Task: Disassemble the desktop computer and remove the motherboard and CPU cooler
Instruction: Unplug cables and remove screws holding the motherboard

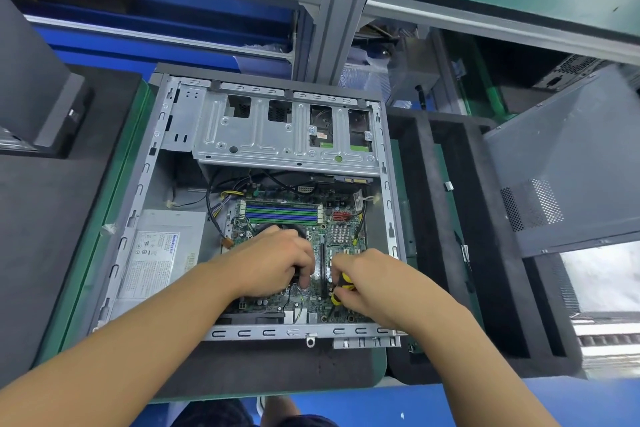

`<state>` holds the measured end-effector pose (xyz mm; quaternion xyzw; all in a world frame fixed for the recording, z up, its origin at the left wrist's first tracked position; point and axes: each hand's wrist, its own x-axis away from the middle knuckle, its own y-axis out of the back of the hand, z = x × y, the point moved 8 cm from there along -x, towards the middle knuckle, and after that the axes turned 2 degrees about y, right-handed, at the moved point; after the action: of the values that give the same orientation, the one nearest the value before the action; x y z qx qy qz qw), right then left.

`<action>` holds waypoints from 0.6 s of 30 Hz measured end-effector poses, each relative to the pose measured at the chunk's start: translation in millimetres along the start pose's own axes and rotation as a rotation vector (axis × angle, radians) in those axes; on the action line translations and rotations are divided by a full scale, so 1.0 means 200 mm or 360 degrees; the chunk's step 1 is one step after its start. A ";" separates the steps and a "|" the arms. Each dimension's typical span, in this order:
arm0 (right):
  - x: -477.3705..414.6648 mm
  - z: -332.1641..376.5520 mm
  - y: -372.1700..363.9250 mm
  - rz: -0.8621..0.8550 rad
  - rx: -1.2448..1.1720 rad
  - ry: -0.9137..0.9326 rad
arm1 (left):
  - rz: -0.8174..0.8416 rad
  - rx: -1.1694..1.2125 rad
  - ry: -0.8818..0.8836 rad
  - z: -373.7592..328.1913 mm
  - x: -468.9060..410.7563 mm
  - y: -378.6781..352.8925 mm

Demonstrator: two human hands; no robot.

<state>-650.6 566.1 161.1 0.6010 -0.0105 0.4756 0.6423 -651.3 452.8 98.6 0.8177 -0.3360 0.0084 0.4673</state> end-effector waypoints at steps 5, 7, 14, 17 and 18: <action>0.00 0.00 0.00 0.0011 -0.0039 0.0013 | 0.0005 0.0023 0.0010 0.00 0.00 0.00; 0.00 0.00 0.01 0.0011 -0.0034 0.0017 | 0.0003 0.0016 0.0012 0.00 0.00 0.00; 0.00 -0.01 0.01 -0.0028 -0.0043 0.0040 | 0.0005 0.0018 0.0018 -0.01 0.00 0.01; 0.00 -0.01 0.01 -0.0041 -0.0042 0.0052 | 0.0000 0.0030 0.0027 -0.01 0.00 0.02; 0.00 -0.01 0.01 -0.0038 -0.0030 0.0058 | 0.0002 0.0032 0.0028 -0.01 0.00 0.02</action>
<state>-653.2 566.9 161.9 0.5863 0.0039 0.4786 0.6536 -652.1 452.6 102.4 0.8220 -0.3322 0.0193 0.4621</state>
